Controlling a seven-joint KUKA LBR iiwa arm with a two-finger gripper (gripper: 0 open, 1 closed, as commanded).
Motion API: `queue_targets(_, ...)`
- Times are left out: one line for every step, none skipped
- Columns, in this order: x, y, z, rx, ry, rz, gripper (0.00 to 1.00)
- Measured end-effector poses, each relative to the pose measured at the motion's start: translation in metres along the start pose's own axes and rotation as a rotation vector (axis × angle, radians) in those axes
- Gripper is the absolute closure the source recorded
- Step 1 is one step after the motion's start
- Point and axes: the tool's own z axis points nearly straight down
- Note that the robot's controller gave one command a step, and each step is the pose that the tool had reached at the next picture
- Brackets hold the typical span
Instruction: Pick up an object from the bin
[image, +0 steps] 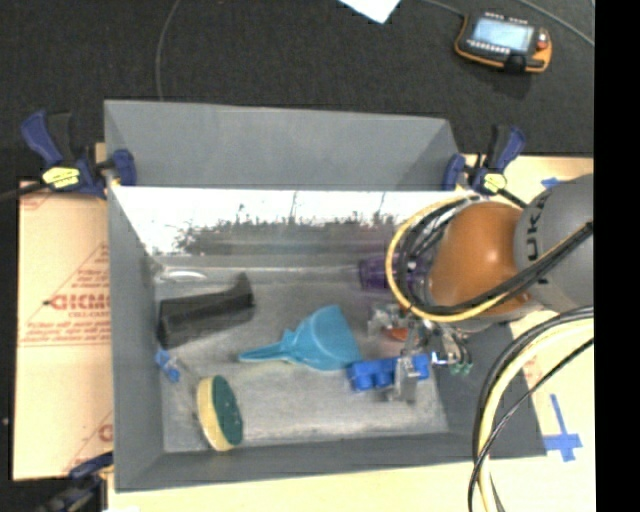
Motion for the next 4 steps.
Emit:
queue_targets(0.013,0.001,0.001,0.0,-0.002,-0.026,0.0)
queue_targets(0.003,0.0,0.0,0.0,-0.005,-0.008,1.0)
queue_targets(0.003,0.0,-0.001,0.0,-0.005,-0.008,1.0)
queue_targets(0.003,-0.001,-0.01,0.001,-0.007,-0.008,1.0)
